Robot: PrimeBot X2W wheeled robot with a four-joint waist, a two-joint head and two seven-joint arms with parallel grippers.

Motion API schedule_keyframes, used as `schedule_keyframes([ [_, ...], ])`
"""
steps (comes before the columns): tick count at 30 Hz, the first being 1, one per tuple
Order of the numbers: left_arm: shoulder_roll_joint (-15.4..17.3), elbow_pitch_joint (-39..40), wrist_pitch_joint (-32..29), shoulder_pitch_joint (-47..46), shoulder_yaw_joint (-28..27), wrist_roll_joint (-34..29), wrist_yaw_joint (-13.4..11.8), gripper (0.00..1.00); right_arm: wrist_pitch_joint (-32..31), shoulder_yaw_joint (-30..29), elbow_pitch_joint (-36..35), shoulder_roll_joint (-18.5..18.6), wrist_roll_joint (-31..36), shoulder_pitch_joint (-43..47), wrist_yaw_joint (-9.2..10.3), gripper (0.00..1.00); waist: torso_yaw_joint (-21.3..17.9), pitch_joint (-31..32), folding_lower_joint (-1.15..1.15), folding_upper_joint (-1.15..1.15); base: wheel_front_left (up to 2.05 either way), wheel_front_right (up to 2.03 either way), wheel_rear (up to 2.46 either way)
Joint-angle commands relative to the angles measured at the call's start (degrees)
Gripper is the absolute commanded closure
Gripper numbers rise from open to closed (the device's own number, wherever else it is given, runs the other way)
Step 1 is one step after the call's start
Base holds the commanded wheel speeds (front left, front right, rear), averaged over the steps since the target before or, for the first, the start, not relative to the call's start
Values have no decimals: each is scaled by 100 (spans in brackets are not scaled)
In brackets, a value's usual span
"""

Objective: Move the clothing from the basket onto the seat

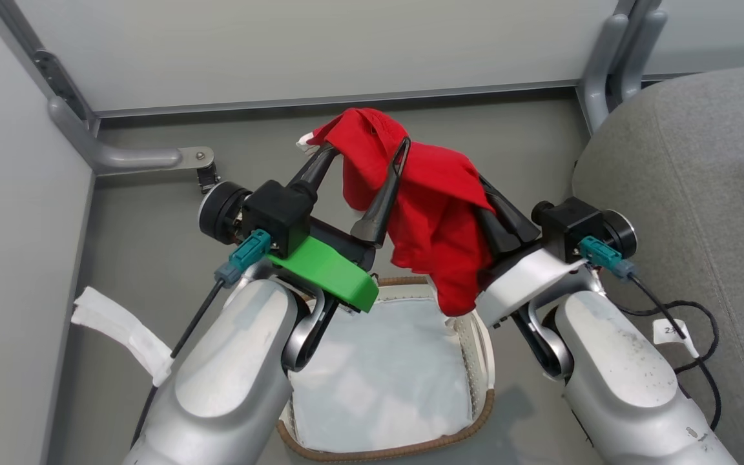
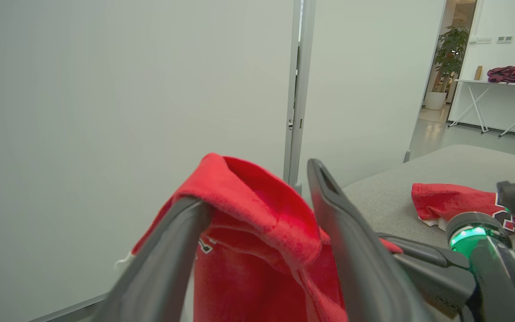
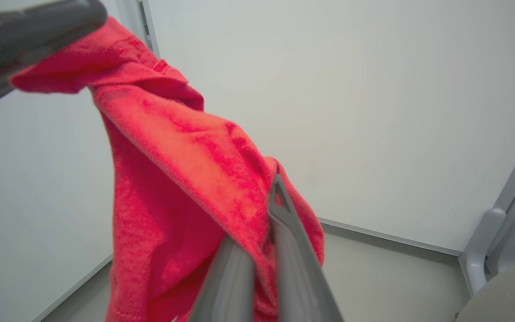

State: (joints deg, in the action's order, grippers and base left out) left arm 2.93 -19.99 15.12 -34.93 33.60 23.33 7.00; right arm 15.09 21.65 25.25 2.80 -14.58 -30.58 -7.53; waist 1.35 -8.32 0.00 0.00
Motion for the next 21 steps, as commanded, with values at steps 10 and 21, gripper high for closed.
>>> schedule_keyframes([
  [10, 186, -299, 4, 431, -126, -452, 51, 0, 10, -991, -836, 23, 110, 446, 8, 100, -1131, -194, 0, 0, 0, 0, 0],
  [21, 286, -229, 4, 792, -159, -588, 56, 0, 10, -1311, -1358, 20, -84, 763, 8, 100, -2502, -289, 0, 0, 0, 0, 0],
])
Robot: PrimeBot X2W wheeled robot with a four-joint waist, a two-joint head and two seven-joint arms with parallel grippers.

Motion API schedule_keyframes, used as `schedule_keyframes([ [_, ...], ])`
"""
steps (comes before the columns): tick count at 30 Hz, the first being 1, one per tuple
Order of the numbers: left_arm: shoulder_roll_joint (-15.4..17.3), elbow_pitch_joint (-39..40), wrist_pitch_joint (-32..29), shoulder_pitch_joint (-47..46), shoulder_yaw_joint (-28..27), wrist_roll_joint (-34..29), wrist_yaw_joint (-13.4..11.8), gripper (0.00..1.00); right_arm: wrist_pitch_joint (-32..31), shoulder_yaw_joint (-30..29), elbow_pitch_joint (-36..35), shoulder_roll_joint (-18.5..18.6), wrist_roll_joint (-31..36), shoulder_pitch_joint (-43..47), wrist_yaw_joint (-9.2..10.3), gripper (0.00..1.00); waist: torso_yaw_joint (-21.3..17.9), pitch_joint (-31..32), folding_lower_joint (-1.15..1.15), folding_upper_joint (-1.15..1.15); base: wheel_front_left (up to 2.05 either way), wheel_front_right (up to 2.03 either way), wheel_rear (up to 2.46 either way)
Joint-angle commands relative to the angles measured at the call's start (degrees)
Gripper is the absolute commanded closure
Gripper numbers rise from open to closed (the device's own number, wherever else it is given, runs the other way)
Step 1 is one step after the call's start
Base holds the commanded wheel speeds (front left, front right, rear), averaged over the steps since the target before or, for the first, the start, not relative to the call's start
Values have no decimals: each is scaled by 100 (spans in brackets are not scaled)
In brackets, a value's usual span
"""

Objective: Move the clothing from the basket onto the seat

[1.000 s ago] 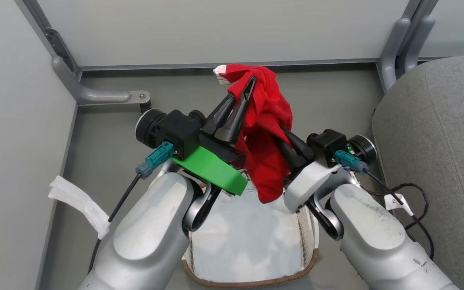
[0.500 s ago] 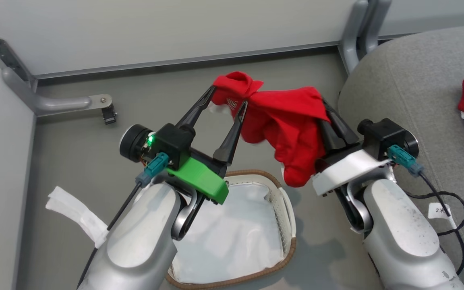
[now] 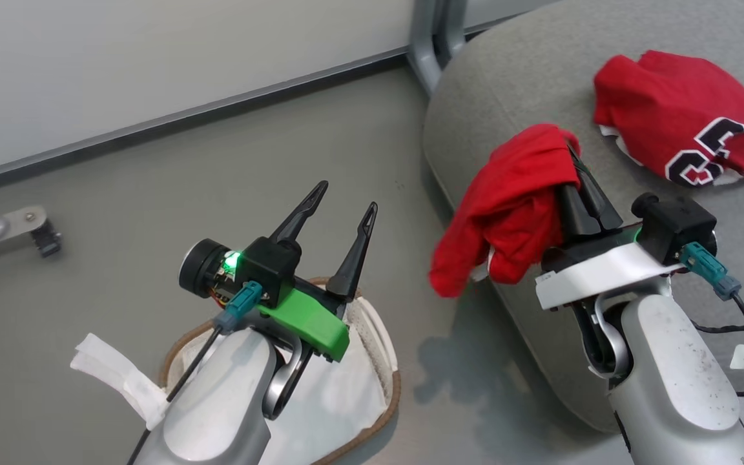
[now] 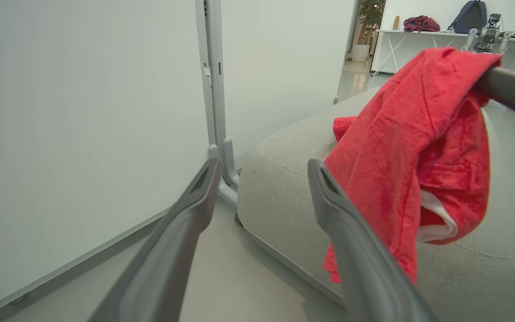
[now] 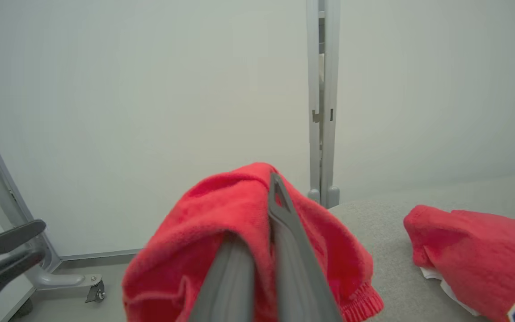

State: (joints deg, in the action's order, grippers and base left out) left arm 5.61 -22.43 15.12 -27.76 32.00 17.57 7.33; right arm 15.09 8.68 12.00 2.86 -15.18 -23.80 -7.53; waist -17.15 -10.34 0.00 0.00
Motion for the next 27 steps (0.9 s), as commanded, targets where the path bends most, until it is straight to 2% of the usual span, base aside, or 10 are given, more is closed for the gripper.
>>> schedule_keyframes([
  [1, 26, 18, 4, 93, 16, -11, 24, 0, 10, -21, -52, 14, -48, 125, 7, 100, -759, -91, 0, 0, 0, 0, 0],
  [7, 61, 26, 4, 196, 167, 52, 20, 0, 10, -184, -206, 14, -120, 360, 8, 100, -1392, -123, 0, 0, 0, 0, 0],
  [14, -18, -45, 4, -32, 706, 242, 20, 0, 10, -764, -517, 13, 12, 783, 7, 100, -1474, -214, 0, 0, 0, 0, 0],
  [20, -6, -102, 4, -101, 948, 380, 20, 0, 10, -1126, -676, 12, 123, 1016, 7, 100, -1495, -267, 0, 0, 0, 0, 0],
  [27, 126, -130, 4, -36, 944, 438, 20, 0, 10, -1309, -610, 13, 597, 551, 8, 100, -1492, -464, 0, 0, 0, 0, 0],
])
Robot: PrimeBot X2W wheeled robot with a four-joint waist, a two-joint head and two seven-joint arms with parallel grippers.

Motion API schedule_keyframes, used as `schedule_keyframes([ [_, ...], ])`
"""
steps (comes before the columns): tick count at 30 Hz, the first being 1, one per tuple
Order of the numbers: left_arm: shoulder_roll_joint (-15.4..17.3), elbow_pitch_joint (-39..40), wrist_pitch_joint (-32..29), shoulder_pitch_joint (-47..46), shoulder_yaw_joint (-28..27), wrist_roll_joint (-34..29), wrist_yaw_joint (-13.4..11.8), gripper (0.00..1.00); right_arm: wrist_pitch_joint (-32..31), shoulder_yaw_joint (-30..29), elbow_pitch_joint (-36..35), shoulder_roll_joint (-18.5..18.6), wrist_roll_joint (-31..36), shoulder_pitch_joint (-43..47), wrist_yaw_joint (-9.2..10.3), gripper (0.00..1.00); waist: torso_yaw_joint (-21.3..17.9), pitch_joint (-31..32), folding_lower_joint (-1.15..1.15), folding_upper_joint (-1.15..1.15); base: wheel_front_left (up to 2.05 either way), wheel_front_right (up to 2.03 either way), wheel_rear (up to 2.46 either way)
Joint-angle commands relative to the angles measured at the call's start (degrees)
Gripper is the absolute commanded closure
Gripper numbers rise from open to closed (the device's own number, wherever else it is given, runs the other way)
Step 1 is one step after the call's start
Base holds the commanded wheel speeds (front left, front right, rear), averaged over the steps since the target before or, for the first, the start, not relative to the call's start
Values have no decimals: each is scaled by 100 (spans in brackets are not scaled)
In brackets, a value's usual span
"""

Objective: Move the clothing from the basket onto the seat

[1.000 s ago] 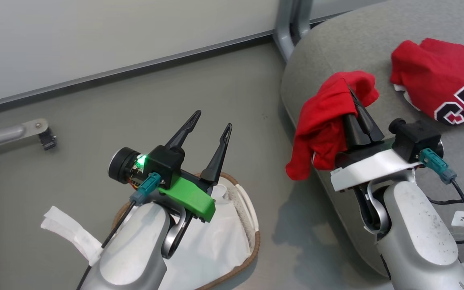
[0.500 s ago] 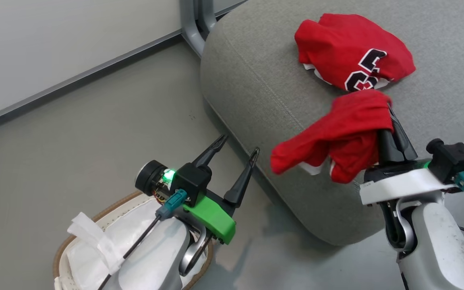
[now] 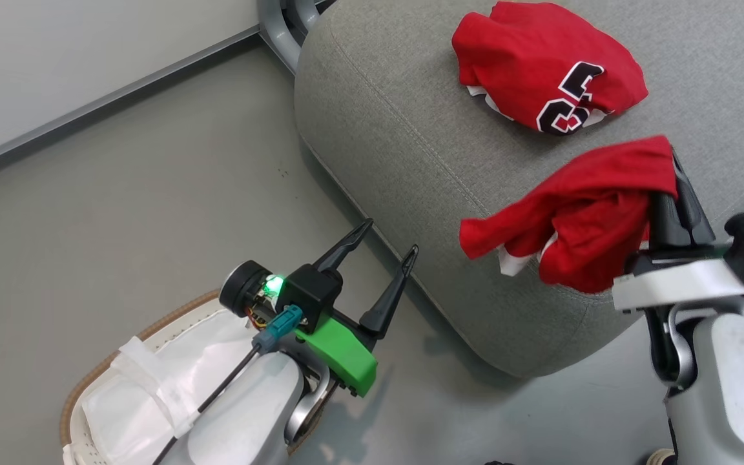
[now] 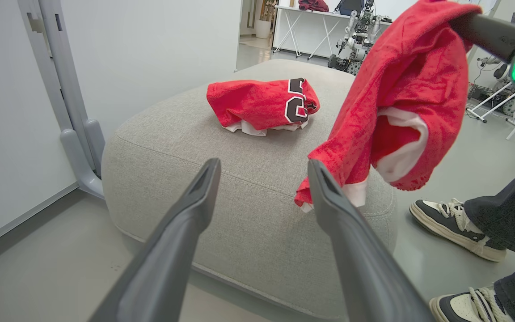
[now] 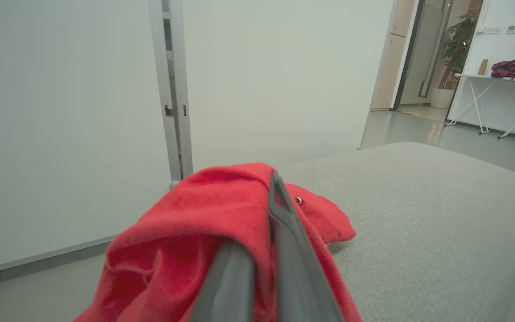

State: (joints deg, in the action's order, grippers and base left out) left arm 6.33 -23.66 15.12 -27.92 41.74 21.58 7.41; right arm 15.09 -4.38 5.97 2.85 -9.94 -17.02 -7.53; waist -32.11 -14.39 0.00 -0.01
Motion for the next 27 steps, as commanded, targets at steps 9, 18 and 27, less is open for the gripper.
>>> schedule_keyframes([
  [9, 367, 58, 4, 128, -351, -147, 13, 0, 11, -179, 613, 198, 1190, -1940, 8, 100, 52, -501, 0, 1, 0, 0, 0],
  [18, 666, 175, 4, -87, -338, -203, 13, 0, 10, -1037, 1623, 968, 2055, -3649, 8, 100, 586, -1088, 0, 1, 0, 0, 0],
  [27, 942, 285, 4, -300, -282, -125, 12, 0, 9, -2326, 2630, 1285, 2979, -4364, 8, 100, 1017, -1622, 0, 1, 0, 0, 0],
])
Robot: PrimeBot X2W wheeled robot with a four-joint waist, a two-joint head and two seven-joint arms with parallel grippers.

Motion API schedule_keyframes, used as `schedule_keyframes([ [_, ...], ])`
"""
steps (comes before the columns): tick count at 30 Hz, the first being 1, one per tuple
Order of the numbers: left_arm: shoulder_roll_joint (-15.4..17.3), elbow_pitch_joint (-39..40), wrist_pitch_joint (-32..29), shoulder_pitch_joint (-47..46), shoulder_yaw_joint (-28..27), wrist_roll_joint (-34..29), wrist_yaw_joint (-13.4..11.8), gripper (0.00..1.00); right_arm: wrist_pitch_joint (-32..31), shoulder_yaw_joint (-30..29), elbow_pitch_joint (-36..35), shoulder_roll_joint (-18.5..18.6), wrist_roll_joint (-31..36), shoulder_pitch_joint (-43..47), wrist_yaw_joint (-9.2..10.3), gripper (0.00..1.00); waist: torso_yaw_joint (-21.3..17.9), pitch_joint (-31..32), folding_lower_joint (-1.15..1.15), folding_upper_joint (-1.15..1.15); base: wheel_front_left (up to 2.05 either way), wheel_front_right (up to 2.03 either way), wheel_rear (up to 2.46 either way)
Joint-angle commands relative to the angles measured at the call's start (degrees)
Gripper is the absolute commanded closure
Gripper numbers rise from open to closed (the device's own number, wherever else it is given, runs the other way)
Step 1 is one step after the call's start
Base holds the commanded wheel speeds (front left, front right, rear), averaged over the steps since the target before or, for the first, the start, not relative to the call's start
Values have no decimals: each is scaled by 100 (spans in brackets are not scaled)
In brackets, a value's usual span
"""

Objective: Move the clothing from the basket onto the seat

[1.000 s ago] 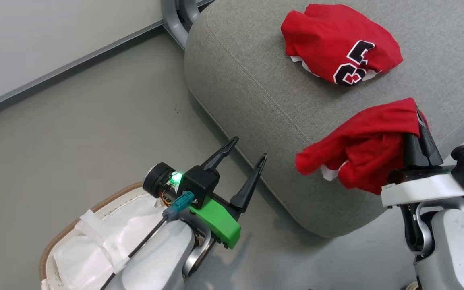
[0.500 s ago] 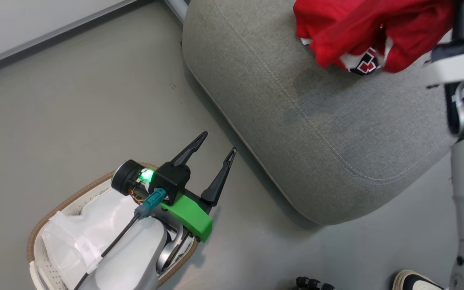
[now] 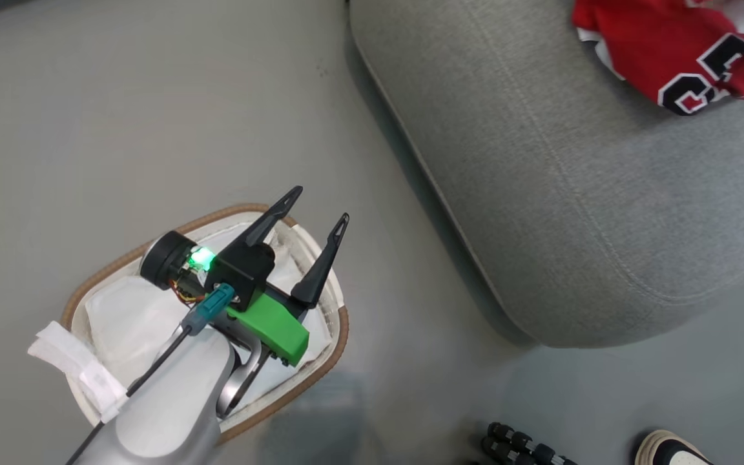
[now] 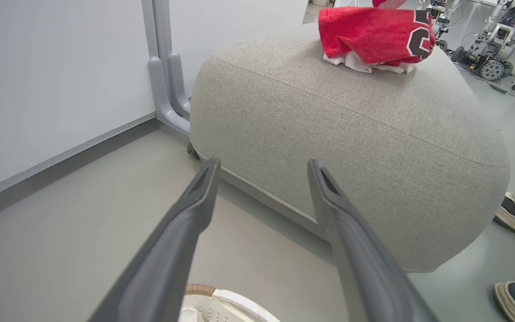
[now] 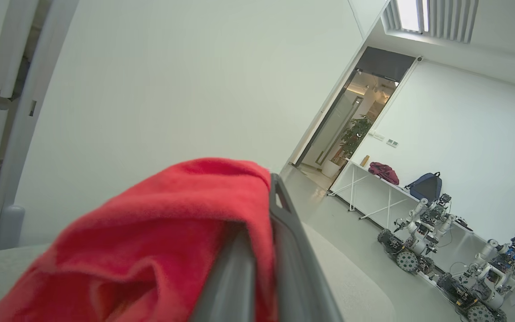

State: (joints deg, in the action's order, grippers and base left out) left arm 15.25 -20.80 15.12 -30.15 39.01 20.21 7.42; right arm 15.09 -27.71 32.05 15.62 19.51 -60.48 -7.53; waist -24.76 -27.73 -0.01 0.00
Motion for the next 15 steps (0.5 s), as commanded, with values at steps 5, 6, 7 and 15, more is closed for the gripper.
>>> schedule_keyframes([
  [5, 167, 51, 4, -131, -55, 40, 5, 0, 10, -747, 403, -70, 460, 91, 8, 100, 467, -528, 1, 0, 0, 0, 0],
  [6, 183, 54, 4, -126, -81, 44, 5, 0, 10, -834, 473, -138, 511, 158, 8, 100, 487, -553, 1, 0, 0, 0, 0],
  [7, 200, 59, 4, -114, -113, 50, 5, 0, 10, -935, 521, -207, 542, 227, 8, 100, 508, -582, 1, 0, 0, 0, 0],
  [15, 207, 18, 4, 60, -348, 67, 4, 0, 10, -1135, 410, -755, 174, 1196, 8, 0, 559, -511, 1, 0, 0, 0, 0],
])
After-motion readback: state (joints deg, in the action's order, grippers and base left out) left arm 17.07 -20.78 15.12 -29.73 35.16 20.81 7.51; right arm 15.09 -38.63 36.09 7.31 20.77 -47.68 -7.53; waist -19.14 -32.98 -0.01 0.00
